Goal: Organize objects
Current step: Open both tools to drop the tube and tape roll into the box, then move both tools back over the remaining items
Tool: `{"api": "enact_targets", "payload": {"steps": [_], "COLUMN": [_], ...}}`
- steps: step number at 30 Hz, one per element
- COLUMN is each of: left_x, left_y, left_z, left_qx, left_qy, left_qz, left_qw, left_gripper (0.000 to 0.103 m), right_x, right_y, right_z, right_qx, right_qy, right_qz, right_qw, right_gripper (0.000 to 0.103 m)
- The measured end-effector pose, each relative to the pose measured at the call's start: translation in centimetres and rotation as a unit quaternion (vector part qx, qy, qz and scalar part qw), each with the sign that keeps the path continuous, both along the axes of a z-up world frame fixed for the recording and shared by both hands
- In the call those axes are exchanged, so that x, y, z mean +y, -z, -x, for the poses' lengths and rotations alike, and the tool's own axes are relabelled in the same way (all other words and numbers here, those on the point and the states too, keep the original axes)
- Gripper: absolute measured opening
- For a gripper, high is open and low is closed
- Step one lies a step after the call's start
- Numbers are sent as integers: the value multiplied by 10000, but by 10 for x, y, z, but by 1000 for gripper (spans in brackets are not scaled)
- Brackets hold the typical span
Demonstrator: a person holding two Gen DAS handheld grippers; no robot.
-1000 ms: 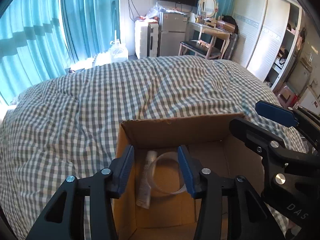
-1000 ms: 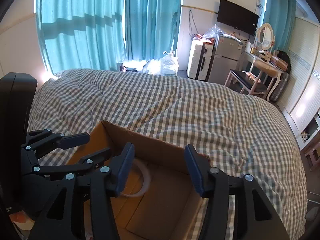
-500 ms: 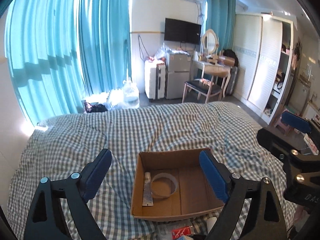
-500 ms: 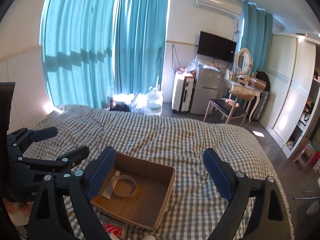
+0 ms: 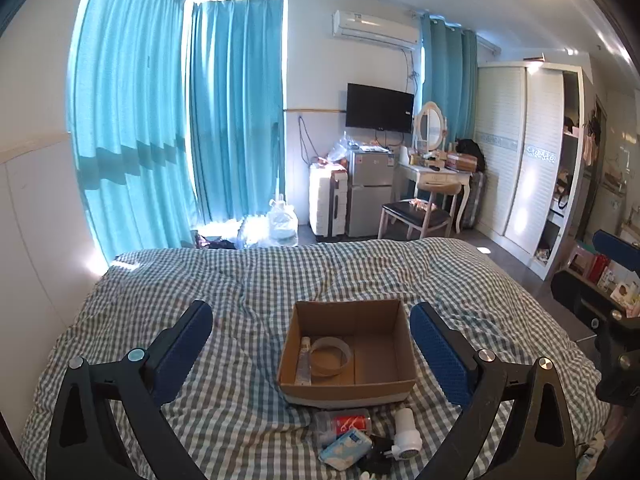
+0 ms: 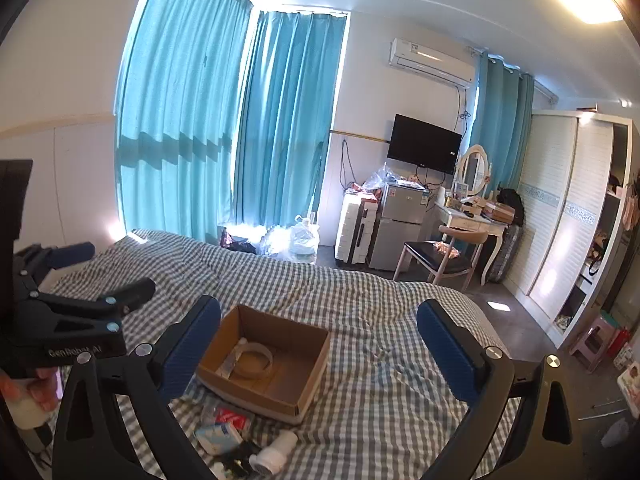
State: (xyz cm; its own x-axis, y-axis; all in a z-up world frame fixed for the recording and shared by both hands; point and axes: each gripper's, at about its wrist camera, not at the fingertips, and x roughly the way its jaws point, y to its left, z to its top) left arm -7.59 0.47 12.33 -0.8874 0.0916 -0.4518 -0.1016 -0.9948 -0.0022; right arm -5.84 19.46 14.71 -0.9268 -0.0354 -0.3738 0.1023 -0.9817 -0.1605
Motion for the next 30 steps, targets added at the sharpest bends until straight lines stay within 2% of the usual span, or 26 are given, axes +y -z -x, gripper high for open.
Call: {"api": "enact_targets", "payload": {"steps": [5,10,14,21,25,30], "left_x": [-8,-10,-10,3,11,17], "left_y": [14,48,82,136,167,199], "left_z": [-30,-43,-45,-39,-31,-27], "left_qx": [31,-157,-391,-596,-863,-1234], "left_qy": [-267,-458,-579,-595,-526,-420], "left_qz": [-51,-84,-161,78,291,328], "left_qw": [9996,9988,9974,9964,9945,9909], "left_gripper": [102,102,102,102,102,102], "right_x": [1,1,1,9,13,26], "right_y": [20,56,98,173,196,208], "right_z": [-29,-41,-39,-25,-18,-8], "right_qx": [-112,-347,-672,-1284,-1450,-1577], "right_qy": [-66,-111,-169,-154,-57,49], "right_qz": [-41,-45,25,191,122,292], "right_qw": [9999,9993,9976,9914,9893,9870], "right_gripper": [99,99,99,99,99,99]}}
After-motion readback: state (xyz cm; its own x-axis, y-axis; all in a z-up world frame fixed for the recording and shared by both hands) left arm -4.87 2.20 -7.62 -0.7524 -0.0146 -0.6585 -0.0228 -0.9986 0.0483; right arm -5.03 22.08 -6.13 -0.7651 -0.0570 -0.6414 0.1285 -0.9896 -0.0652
